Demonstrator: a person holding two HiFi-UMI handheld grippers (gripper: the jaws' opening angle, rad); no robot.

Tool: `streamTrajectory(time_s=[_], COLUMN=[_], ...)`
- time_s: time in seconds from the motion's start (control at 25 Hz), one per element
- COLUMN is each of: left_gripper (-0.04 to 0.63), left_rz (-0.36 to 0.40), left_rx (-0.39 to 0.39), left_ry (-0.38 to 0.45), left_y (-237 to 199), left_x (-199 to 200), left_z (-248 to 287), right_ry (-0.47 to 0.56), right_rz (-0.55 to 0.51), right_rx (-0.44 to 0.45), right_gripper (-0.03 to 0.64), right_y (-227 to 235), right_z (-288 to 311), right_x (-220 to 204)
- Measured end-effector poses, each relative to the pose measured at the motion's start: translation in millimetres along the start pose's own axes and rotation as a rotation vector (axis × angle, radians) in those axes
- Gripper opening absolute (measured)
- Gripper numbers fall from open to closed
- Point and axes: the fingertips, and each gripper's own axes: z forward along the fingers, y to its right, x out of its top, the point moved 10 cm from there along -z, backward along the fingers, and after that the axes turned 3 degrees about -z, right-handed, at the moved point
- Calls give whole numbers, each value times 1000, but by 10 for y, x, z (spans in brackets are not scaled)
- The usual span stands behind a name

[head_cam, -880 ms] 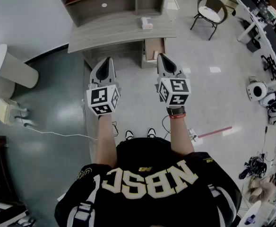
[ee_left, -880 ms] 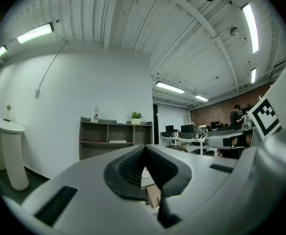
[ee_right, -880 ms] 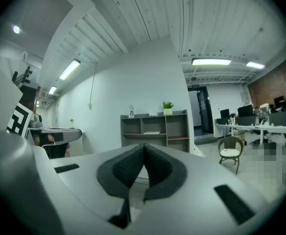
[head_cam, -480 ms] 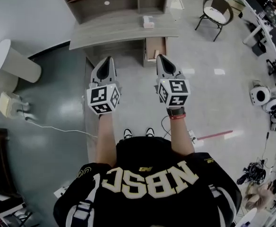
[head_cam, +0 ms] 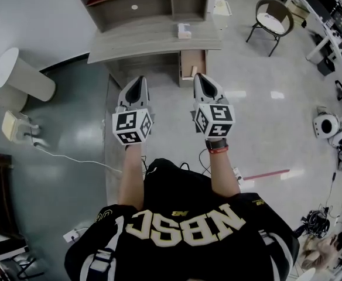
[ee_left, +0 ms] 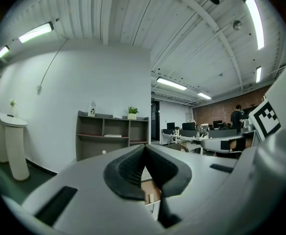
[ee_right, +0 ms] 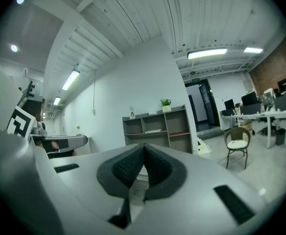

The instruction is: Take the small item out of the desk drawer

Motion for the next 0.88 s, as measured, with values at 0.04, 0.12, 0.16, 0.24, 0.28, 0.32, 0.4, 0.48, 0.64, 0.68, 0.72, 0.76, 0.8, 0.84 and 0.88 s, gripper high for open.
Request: streamTrajectory(time_s=[0.04,0.12,0.16,0.24,0.28,0.32,0.4,0.48,0.64,0.68,0.72,0.76,0.8,0.84,0.88], left_gripper=[6,6,6,6,6,6,6,6,6,6,6,5,5,6,6], left_rz=[1,6,10,14,13,11,12,26,7,-3,-10,-18,-28,-36,-40], left_rx=[0,-1,-4,-12,-15,-19,-33,-51,-69,-70,-71,-70,-67,-64,-61], left_ry=[-3,-6,-8,-11,-14,-16,-14,-3,18,23,30,38,46,54,57], left_y=[10,29,34,16,-13,-52,-132,-202,-416,-473,-528,-586,-648,-714,-780], left_x=[-3,-8,-12,-33,-50,-69,-103,-121,-86,-63,-41,-19,3,26,46], left_z=[13,40,54,94,125,165,272,410,781,875,962,1044,1126,1207,1281], right_ry=[-2,-6,-6,-9,-12,-17,-28,-33,-33,-33,-32,-31,-30,-30,-30], right_rz=[0,-2,2,16,20,20,14,2,-32,-39,-45,-52,-60,-69,-75], right_rx=[2,4,5,3,-4,-15,-37,-41,-37,-35,-33,-33,-32,-29,-26], right_gripper=[5,5,5,5,5,5,6,6,6,6,6,6,6,6,6], right_y=[7,26,38,60,66,71,86,103,121,127,135,144,152,157,157], right_z=[12,35,51,117,169,230,367,518,909,1004,1088,1172,1264,1366,1467], right_x=[-5,-16,-25,-55,-74,-92,-113,-111,-17,20,53,82,112,145,176])
